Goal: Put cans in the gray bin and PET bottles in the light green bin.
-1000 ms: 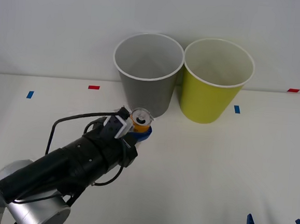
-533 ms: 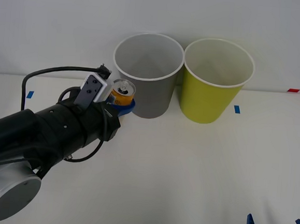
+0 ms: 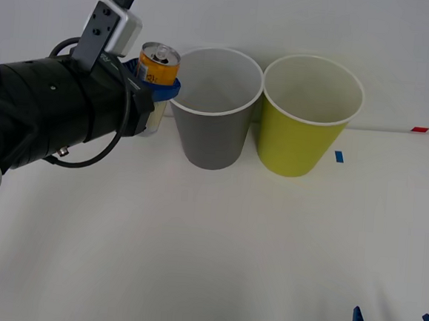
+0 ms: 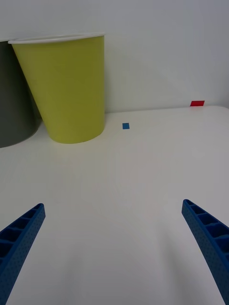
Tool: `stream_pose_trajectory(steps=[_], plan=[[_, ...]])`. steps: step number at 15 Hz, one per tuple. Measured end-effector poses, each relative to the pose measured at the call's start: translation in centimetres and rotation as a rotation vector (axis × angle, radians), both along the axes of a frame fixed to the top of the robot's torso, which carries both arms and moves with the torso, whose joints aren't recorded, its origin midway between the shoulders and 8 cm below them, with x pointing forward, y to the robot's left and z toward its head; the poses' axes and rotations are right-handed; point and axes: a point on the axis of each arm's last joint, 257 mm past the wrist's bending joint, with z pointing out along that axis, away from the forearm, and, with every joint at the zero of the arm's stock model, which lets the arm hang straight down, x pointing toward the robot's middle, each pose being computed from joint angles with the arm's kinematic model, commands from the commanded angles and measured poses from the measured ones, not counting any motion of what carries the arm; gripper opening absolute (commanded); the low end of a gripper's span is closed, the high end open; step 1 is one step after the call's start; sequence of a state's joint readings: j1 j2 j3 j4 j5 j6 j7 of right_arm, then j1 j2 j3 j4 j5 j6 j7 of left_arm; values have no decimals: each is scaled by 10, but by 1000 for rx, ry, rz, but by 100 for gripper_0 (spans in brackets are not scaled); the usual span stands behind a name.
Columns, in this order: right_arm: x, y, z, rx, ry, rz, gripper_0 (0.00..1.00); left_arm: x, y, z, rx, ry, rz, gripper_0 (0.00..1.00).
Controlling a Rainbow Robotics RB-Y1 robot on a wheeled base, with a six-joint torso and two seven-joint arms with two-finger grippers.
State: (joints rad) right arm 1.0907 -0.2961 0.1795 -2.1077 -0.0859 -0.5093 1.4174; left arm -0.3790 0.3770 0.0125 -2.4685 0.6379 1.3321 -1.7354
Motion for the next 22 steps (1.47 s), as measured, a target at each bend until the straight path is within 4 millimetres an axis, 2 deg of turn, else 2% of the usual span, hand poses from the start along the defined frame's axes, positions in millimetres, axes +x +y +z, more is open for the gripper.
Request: stream_pose_trajectory(steps=[4,8,14,18,22], plan=[[0,0,0,0,0,0,100,31,-22,30,-85,14,-16,0],[0,0,0,0,0,0,100,62,-52,41,-176,11,-49,0],[0,0,0,0,0,0,100,121,-103,28,-262,-23,-78,0],[0,0,0,0,0,0,100,146,-101,20,-263,-45,-34,0],[0,0,0,0,0,0,100,156,-91,20,-248,-68,14,0]])
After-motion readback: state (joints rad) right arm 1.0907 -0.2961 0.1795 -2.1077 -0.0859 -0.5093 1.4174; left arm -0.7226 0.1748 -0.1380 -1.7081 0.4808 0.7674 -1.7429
